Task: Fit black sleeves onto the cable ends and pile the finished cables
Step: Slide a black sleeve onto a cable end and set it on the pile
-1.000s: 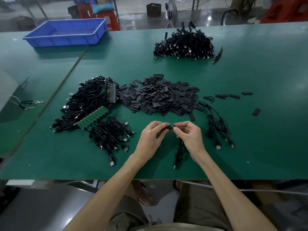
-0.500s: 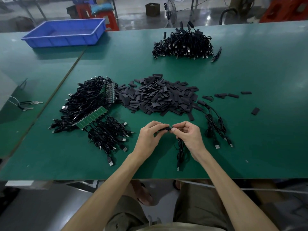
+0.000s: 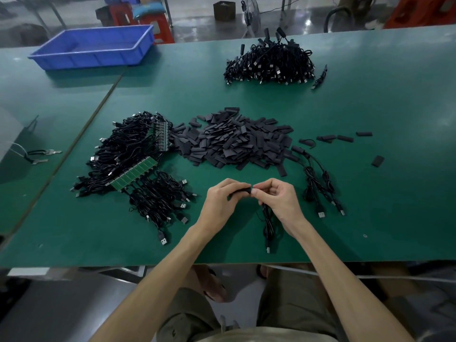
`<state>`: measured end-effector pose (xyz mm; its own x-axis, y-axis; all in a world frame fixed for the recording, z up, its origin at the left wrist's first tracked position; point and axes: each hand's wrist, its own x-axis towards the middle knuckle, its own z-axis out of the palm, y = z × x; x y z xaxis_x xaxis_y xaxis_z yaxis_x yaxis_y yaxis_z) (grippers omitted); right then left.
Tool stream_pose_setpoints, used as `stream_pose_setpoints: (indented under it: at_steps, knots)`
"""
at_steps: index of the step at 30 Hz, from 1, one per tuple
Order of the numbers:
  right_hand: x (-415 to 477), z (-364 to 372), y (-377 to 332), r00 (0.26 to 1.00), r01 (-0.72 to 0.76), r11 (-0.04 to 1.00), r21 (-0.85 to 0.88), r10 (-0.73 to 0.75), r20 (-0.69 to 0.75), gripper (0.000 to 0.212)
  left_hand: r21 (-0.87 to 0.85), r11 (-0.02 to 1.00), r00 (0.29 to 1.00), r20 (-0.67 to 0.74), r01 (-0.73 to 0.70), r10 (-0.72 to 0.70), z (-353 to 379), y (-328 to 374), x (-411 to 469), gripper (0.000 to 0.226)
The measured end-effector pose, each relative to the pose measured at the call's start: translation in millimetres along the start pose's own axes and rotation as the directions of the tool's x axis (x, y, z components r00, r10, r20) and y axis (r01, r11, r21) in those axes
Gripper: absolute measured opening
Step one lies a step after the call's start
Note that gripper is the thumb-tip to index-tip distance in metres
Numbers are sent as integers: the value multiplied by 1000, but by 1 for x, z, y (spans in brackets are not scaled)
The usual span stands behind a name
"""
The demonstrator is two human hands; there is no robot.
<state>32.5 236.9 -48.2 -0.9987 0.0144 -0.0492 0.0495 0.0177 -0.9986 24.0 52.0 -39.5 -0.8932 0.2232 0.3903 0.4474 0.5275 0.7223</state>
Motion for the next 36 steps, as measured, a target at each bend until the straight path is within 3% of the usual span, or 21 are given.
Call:
stream_pose_setpoints:
  at_steps: [10,21,36]
  knots:
    - [-2,3,0,999,49,999,-16,-49,20,18,-70,984,983,-72,167,-172,0,-5,2,22]
    - [-4,4,2,997,74,997,9,-74,-24,14,-42,990,988,-66,135,-138,2,-5,2,22]
    - [-3,1,-3,999,42,998,41,-43,21,13,-1,997,996,-52,71,-71,2,-6,4,22]
